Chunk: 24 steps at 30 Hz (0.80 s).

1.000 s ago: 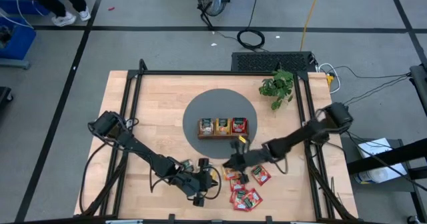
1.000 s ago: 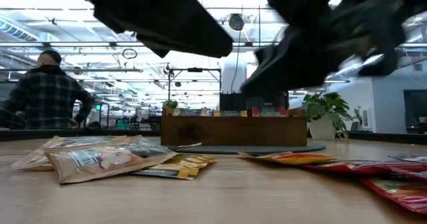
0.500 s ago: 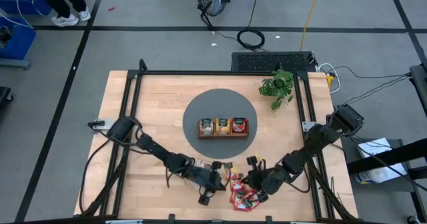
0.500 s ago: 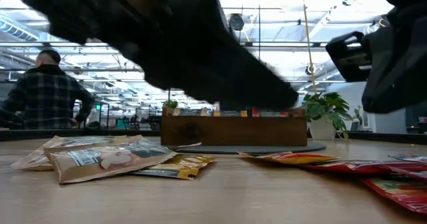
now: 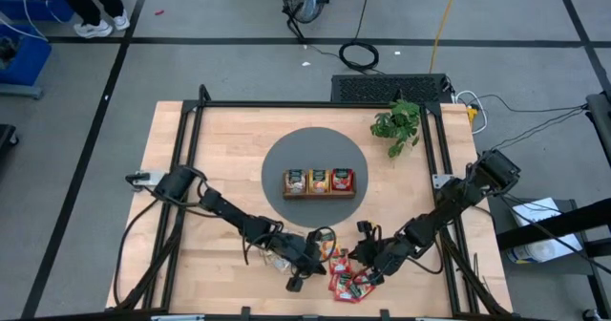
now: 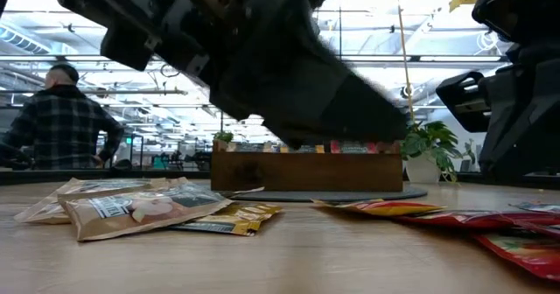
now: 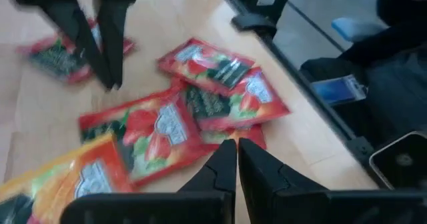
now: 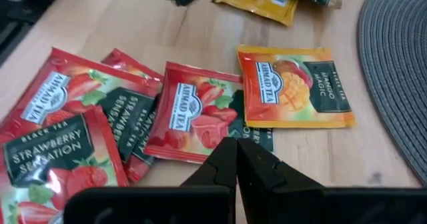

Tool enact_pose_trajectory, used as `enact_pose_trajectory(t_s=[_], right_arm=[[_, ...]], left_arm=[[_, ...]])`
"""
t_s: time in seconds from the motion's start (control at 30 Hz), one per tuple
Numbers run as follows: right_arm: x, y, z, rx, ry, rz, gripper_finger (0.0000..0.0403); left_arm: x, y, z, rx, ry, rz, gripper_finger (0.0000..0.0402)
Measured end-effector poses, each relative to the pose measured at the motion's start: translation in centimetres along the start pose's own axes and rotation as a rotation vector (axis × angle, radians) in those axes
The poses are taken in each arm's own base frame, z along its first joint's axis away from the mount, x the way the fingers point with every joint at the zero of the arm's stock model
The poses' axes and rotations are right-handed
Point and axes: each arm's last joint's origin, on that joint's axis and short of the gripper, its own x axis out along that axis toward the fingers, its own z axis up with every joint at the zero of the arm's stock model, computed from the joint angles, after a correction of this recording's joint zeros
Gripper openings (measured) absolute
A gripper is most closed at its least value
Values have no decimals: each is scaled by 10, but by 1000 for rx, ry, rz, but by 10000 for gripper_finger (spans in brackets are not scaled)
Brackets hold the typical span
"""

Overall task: Pick & Place Tea
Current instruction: Adjust the orange tea bag on the table

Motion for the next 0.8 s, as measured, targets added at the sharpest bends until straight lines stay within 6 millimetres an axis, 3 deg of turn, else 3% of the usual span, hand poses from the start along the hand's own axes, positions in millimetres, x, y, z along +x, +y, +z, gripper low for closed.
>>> enact_pose_trajectory(t_s=[0.3, 0.5, 0.8], right_arm=[[-3, 6, -1, -12, -7, 21, 0], [-4, 9, -2, -16, -17, 5, 0], [-4, 8, -2, 19, -35, -41, 0]], left_arm=[[1, 5, 2, 17, -37, 172, 21], [-2, 25, 3, -159, -71, 332, 21], [-5, 38, -12, -225, 87, 395, 21]])
